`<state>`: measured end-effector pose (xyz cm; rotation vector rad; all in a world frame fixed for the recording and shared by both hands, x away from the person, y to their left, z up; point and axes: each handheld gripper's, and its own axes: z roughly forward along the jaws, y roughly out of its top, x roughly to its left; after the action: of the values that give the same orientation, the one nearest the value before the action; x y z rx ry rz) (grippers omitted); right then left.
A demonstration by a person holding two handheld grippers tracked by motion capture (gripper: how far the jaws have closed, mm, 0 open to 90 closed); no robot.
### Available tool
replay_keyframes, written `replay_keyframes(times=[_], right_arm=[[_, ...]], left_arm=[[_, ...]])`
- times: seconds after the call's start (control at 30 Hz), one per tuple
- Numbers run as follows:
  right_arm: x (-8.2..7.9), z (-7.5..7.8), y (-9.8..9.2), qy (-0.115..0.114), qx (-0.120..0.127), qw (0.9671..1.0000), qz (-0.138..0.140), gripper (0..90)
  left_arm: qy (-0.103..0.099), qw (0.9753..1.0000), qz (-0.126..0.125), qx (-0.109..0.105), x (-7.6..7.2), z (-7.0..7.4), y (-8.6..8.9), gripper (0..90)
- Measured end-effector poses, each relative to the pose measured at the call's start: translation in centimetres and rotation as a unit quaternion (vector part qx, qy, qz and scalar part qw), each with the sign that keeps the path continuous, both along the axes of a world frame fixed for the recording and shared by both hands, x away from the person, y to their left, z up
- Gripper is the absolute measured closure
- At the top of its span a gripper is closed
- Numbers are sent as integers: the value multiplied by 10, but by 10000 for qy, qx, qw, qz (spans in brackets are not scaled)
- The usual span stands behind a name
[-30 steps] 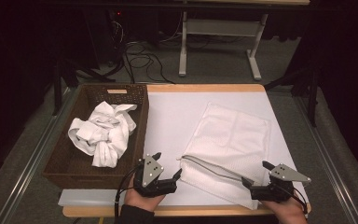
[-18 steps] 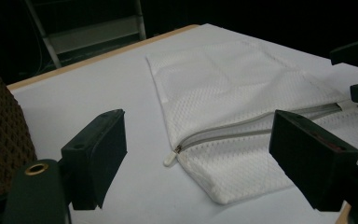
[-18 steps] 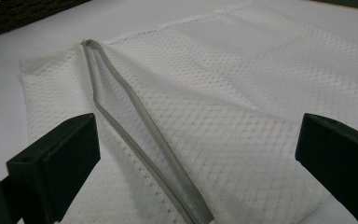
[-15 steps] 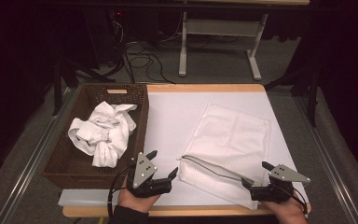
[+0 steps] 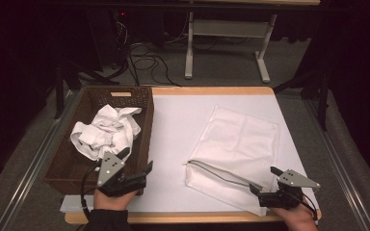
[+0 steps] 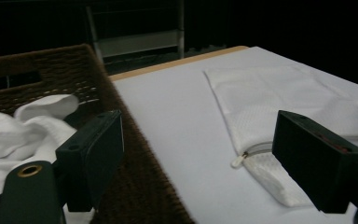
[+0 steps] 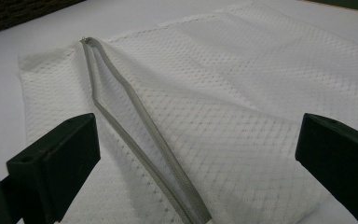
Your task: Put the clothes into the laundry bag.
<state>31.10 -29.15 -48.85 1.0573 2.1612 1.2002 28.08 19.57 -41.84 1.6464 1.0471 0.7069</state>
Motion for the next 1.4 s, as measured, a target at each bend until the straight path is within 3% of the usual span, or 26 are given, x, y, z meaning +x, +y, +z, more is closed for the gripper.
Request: replay_keyframes(times=[0.13, 0.23, 0.53, 0.6, 0.7, 0.87, 1.0, 1.07, 1.2, 1.27, 1.4], right_arm=[[0, 0, 1, 8, -8, 10000, 4, 2], [1, 0, 1, -23, -33, 10000, 49, 2], [0, 0, 0, 1, -4, 10000, 48, 2], [0, -1, 1, 4, -42, 10000, 62, 2], [1, -2, 1, 11, -69, 10000, 72, 2], [1, -2, -1, 3, -52, 10000, 43, 2], [0, -1, -2, 4, -3, 10000, 21, 2], [0, -1, -2, -5, -7, 10000, 24, 2], [0, -1, -2, 0, 8, 10000, 37, 2], [0, -1, -2, 18, -6, 10000, 42, 2], [1, -2, -1, 43, -24, 10000, 31, 2]], left_arm=[[18, 9996, 269, -53, -2, -2, 25, 170], [31, 9988, 480, 56, -3, -4, 40, 170], [139, 9947, 1022, 1, -8, -12, 77, 158], [133, 9947, 1013, -87, -9, -12, 78, 154], [99, 9951, 979, -40, -6, -9, 73, 150], [72, 9957, 898, -202, 5, 3, 75, 150], [-22, 9952, 980, 51, 13, 18, 75, 151], [-20, 9950, 994, -4, 19, 22, 77, 151], [-3, 9956, 911, 209, 34, 27, 74, 150], [65, 9958, 898, 159, 45, 26, 75, 150], [255, 9948, 970, -162, 68, 17, 80, 153]])
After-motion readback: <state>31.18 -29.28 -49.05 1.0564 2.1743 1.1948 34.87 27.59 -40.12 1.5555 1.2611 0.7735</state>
